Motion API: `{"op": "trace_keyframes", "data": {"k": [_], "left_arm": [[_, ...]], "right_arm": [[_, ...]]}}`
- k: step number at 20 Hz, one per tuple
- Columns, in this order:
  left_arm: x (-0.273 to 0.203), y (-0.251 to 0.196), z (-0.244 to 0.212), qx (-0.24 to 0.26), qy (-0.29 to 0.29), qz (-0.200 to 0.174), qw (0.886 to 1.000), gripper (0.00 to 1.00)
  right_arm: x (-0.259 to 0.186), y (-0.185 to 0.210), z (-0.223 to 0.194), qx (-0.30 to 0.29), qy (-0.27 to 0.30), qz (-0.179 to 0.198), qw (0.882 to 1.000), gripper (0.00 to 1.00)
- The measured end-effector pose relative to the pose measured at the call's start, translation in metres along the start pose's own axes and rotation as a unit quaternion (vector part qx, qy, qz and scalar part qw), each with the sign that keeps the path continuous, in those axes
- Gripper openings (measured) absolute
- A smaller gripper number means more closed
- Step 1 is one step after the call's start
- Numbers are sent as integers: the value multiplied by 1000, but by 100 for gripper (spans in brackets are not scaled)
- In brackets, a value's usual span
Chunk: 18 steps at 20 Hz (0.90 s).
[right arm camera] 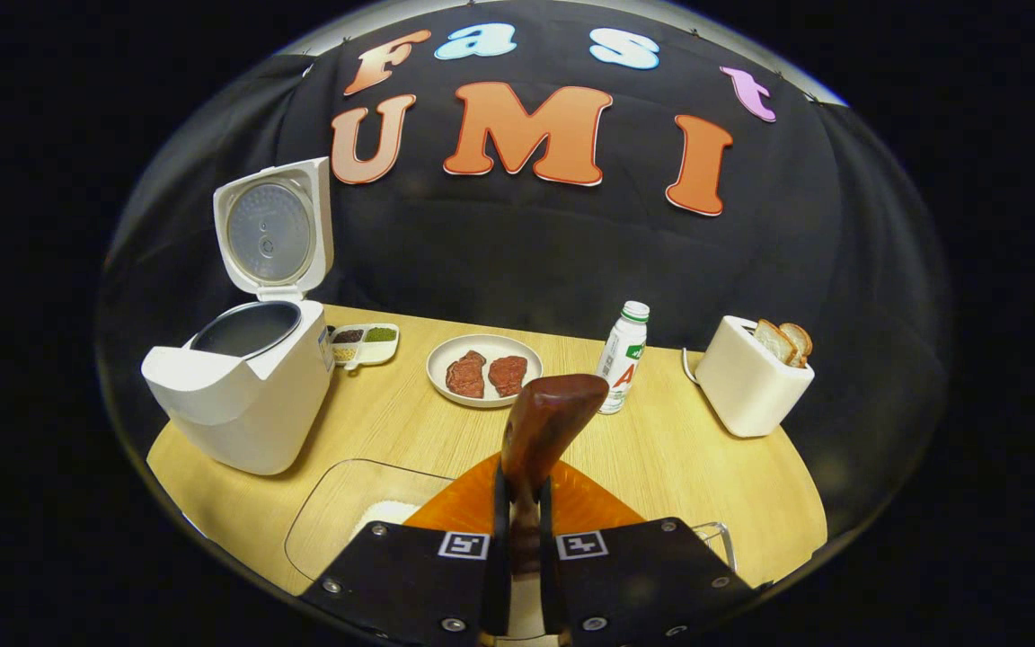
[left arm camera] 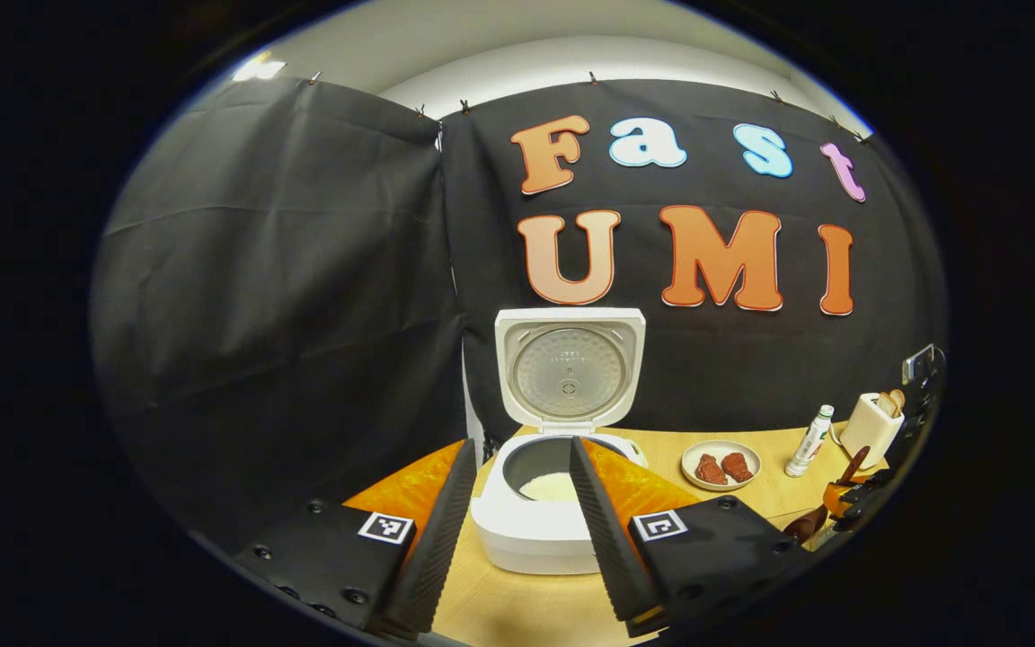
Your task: Close the left gripper, press the button to open the rice cooker; take a wooden spoon from the chopstick holder with the right hand, scoop a spoonful of rice and pour it into the rice cooker, then put the wooden spoon back into the chopstick holder.
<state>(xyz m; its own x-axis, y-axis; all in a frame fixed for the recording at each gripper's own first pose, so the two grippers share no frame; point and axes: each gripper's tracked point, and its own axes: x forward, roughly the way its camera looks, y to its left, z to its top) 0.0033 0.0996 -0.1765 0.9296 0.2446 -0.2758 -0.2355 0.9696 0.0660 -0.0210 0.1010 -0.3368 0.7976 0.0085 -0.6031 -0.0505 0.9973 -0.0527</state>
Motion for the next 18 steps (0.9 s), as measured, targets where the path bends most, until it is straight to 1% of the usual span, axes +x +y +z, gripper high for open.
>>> {"op": "trace_keyframes", "data": {"k": [2,3,4,5,7,11,17,18], "left_arm": [[-3,7,0,1,-4,12,1000,71],[-3,11,-2,0,-3,17,1000,85],[-3,14,-4,-3,0,20,1000,87],[-4,17,-5,-5,2,23,1000,89],[-5,22,-11,-6,10,26,1000,89],[-2,29,-18,-9,22,29,999,89],[0,28,-27,-4,32,23,999,89],[1,27,-27,-3,33,22,999,87]], "right_arm": [[6,3,-7,-20,-2,-8,1000,13],[7,6,-11,-28,-1,-12,1000,13],[8,6,-15,-36,-3,-21,999,9],[10,6,-19,-43,-4,-26,999,13],[12,11,-19,-54,-14,-35,998,12],[9,20,-27,-63,-12,-36,997,11],[4,41,-43,-35,2,-25,999,12],[3,45,-45,-26,8,-22,999,12]]}}
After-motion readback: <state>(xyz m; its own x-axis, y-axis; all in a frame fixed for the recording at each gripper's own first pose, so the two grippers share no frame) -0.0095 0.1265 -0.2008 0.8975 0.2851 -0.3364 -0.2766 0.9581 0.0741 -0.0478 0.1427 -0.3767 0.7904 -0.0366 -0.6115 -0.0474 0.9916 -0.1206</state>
